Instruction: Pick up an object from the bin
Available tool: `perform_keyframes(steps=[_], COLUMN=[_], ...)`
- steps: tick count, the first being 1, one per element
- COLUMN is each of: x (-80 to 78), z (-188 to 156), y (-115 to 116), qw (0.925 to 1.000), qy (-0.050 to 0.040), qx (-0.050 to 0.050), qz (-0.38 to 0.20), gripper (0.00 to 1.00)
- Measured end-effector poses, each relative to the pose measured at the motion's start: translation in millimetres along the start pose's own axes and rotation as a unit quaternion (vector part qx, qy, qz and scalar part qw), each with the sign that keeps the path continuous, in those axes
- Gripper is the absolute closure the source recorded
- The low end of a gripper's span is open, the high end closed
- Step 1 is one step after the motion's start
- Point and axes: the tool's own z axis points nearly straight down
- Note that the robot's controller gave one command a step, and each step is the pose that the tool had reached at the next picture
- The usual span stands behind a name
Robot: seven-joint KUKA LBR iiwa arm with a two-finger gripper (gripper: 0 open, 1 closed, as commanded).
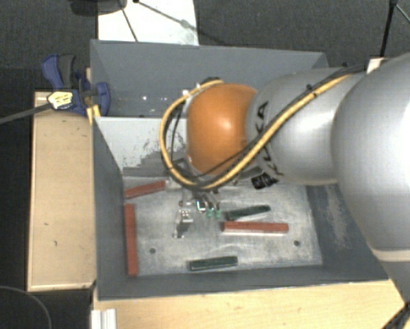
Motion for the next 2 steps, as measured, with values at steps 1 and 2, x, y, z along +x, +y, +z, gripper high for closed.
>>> perform_keyframes(steps=[1,2], x=[-0.3,6.5], z=[-2.1,5.8], y=[-0.4,-9.5], qw=[1.0000,0.9992], qy=[-0.0011,-0.0067], qx=[0.000,-0.001], qz=[0.001,-0.040], gripper=[0.00,0.00])
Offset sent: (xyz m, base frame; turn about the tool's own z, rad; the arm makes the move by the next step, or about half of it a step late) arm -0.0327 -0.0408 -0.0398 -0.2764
